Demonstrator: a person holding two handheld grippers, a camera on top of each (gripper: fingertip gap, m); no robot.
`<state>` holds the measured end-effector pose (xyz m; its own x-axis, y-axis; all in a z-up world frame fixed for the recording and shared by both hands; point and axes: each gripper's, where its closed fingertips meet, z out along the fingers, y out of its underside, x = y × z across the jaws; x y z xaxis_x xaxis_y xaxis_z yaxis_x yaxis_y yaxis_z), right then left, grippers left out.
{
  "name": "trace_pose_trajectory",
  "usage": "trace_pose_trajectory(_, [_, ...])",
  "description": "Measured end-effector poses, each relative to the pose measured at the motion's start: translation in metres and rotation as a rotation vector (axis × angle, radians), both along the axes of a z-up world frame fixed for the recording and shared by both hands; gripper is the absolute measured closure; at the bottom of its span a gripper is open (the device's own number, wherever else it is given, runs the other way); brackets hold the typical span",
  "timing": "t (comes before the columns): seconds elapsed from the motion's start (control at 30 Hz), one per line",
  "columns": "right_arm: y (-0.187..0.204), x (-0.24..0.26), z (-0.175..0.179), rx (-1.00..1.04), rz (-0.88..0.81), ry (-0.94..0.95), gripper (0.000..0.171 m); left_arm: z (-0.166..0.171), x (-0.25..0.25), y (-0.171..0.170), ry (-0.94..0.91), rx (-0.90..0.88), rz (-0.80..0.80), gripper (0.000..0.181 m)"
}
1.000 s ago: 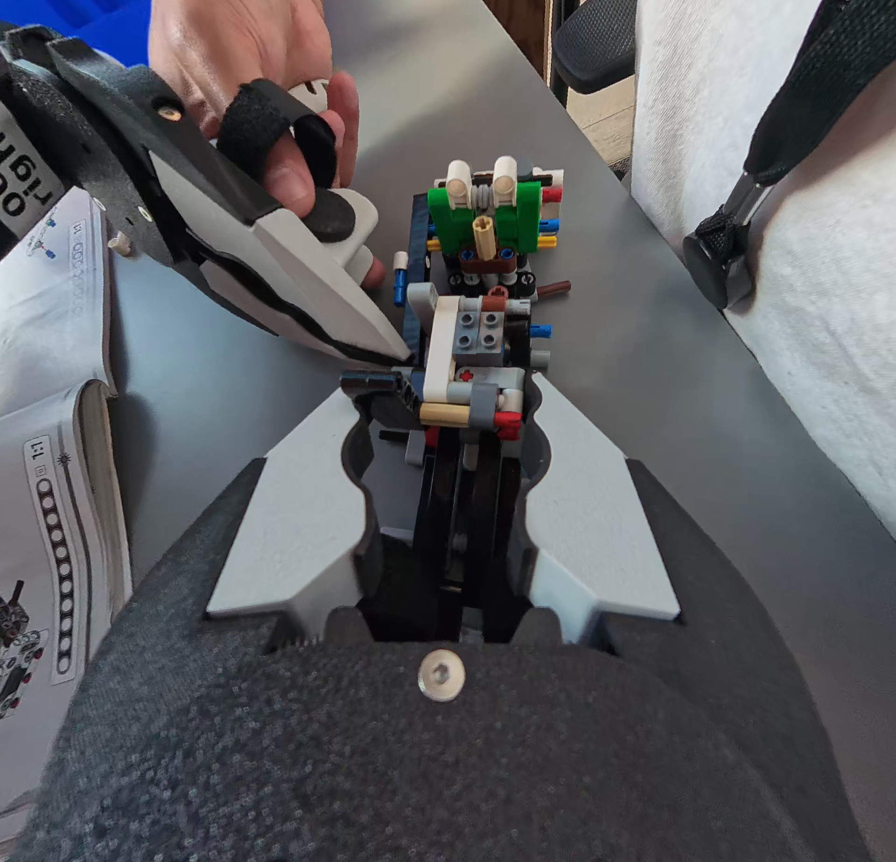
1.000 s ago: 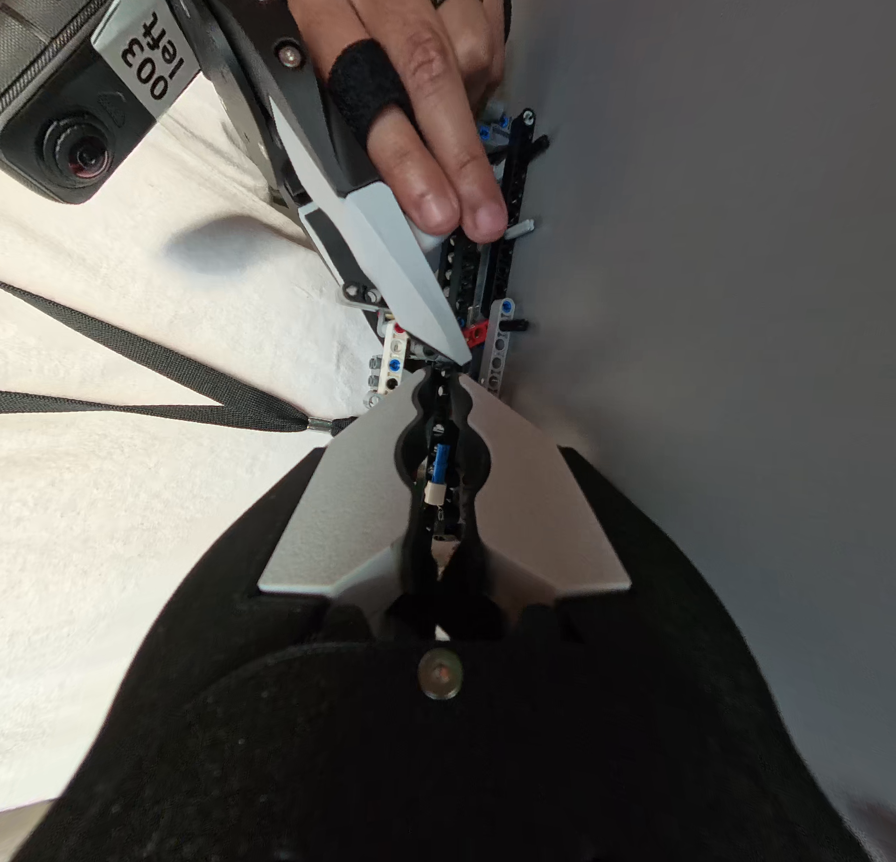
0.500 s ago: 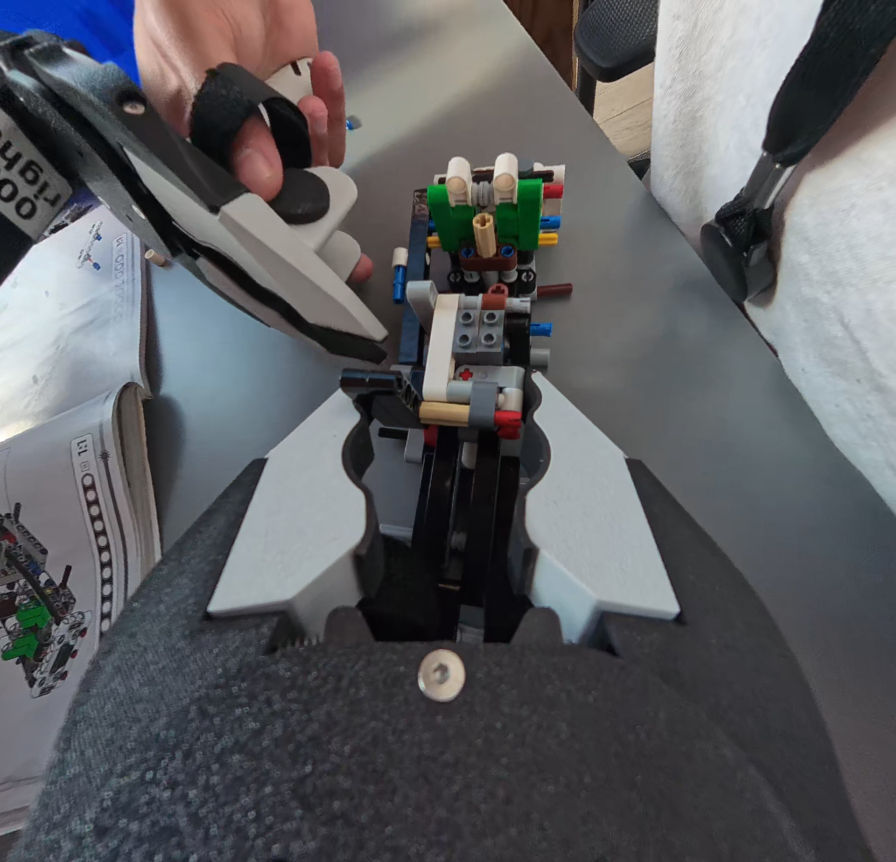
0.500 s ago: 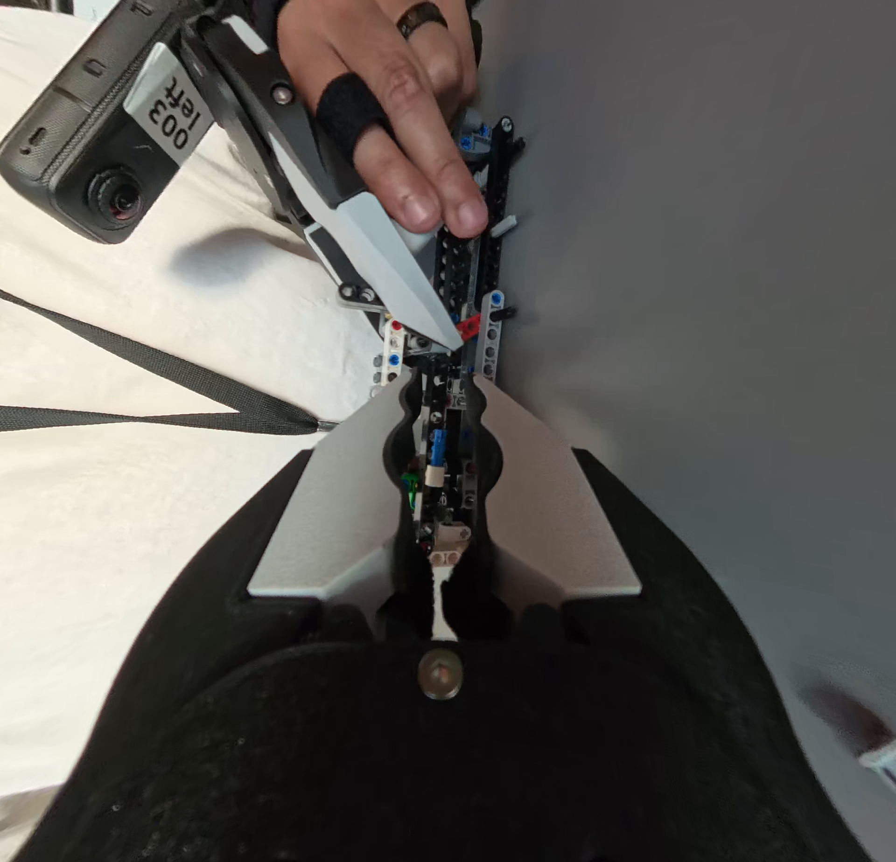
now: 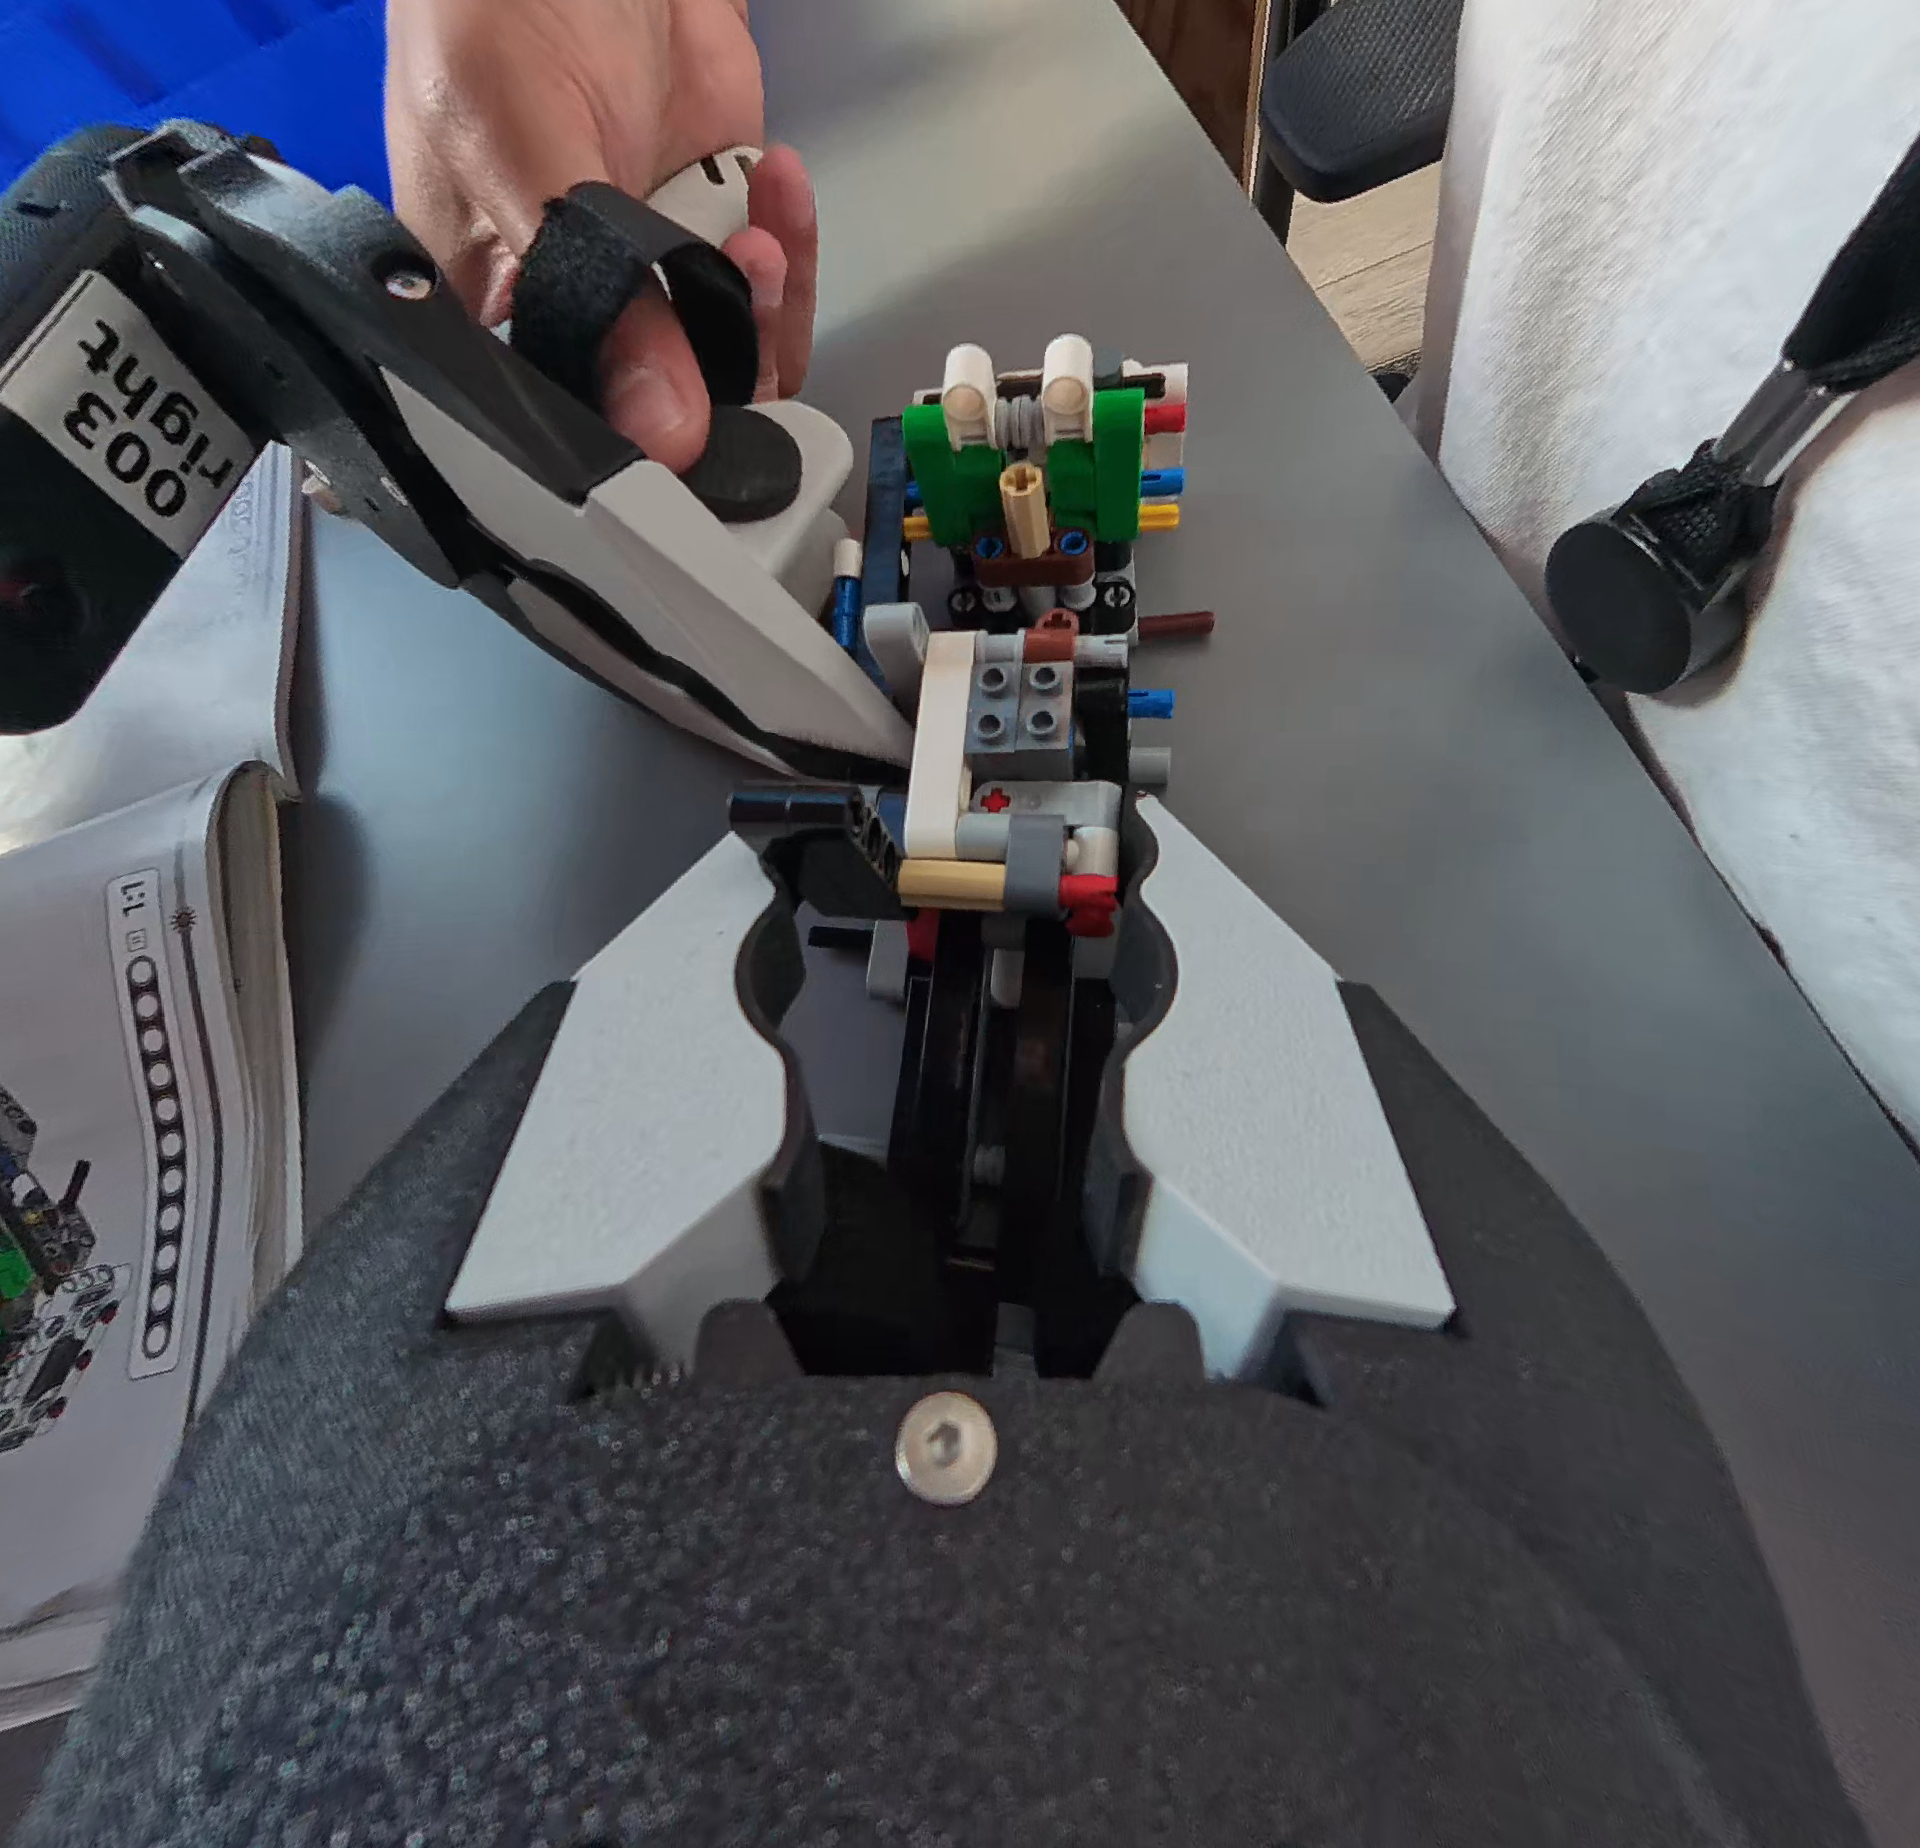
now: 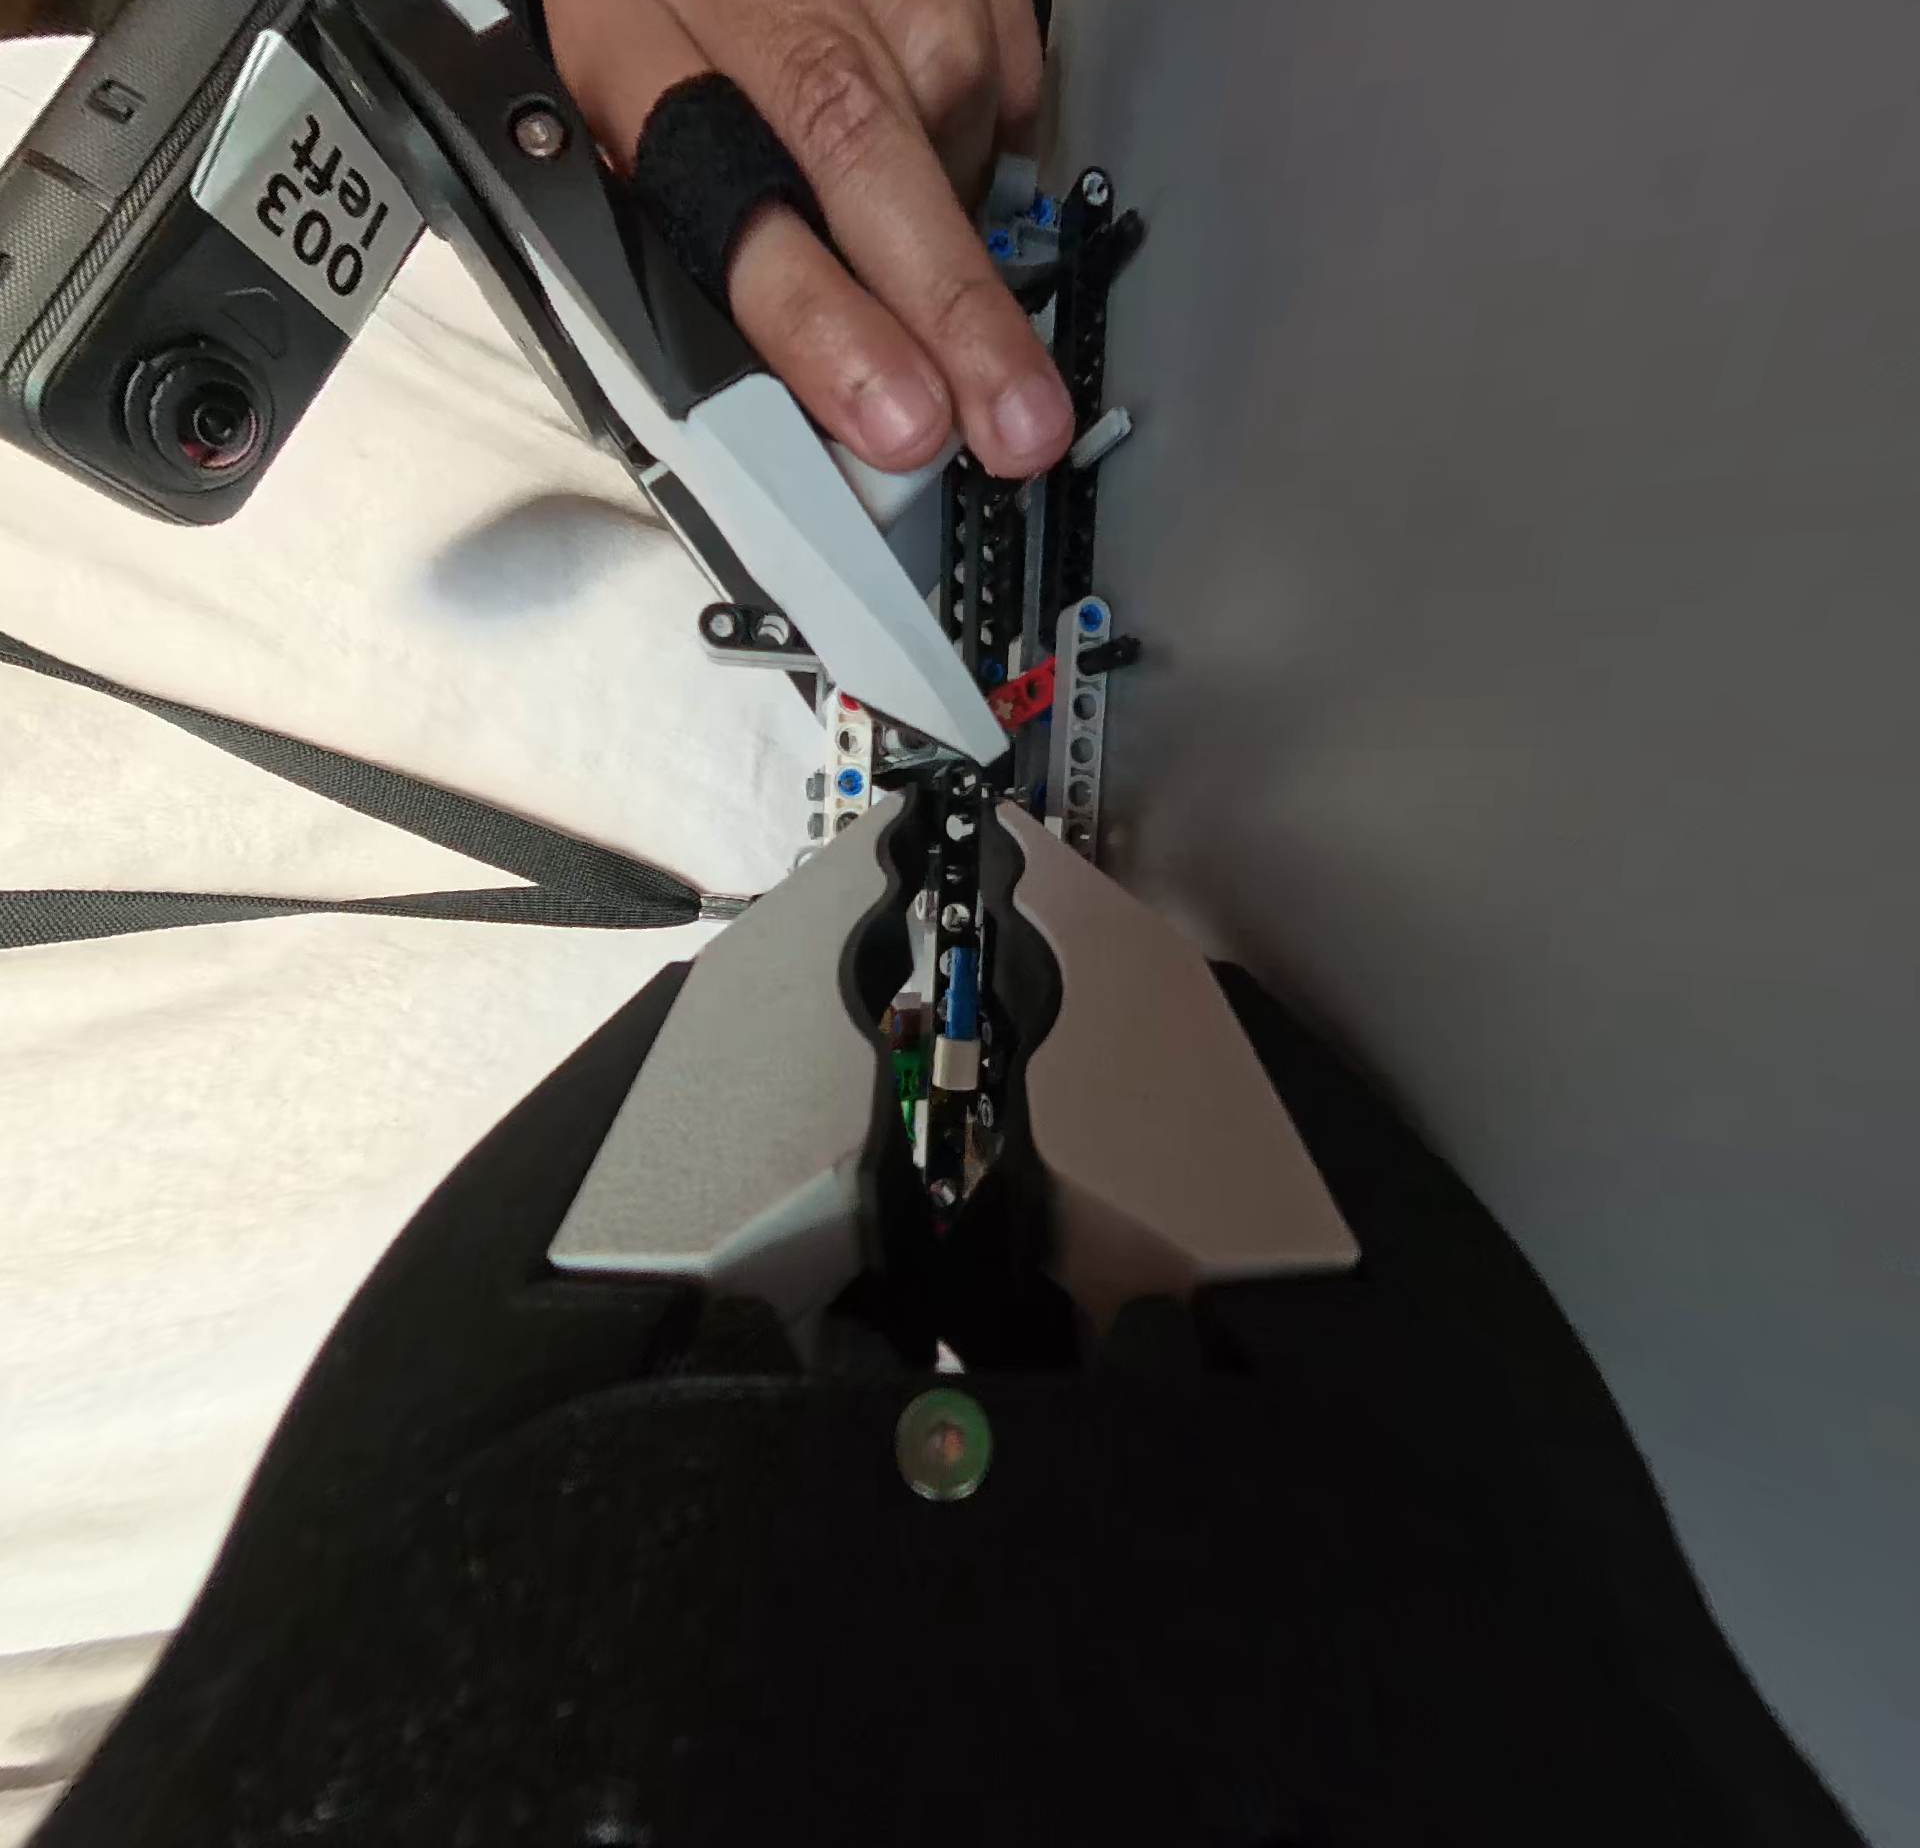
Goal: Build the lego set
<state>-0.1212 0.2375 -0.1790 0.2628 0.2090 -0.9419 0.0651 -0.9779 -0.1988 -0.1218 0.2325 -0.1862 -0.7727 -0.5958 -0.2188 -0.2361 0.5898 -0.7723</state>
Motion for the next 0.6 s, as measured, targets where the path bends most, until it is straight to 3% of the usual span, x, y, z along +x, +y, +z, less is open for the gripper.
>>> trace_pose_trajectory(0.47, [0.0027,0.0029,0.0007,0.043,-0.029,-0.005,0.163,-0.0005,0.0022,0.0013,0.004,-0.002,0.018,0.124])
trace_pose_trajectory(0.6, [0.0078,0.0096,0.0042,0.134,-0.072,-0.092,0.149,-0.0007,0.0020,0.0020,0.011,-0.004,0.021,0.124])
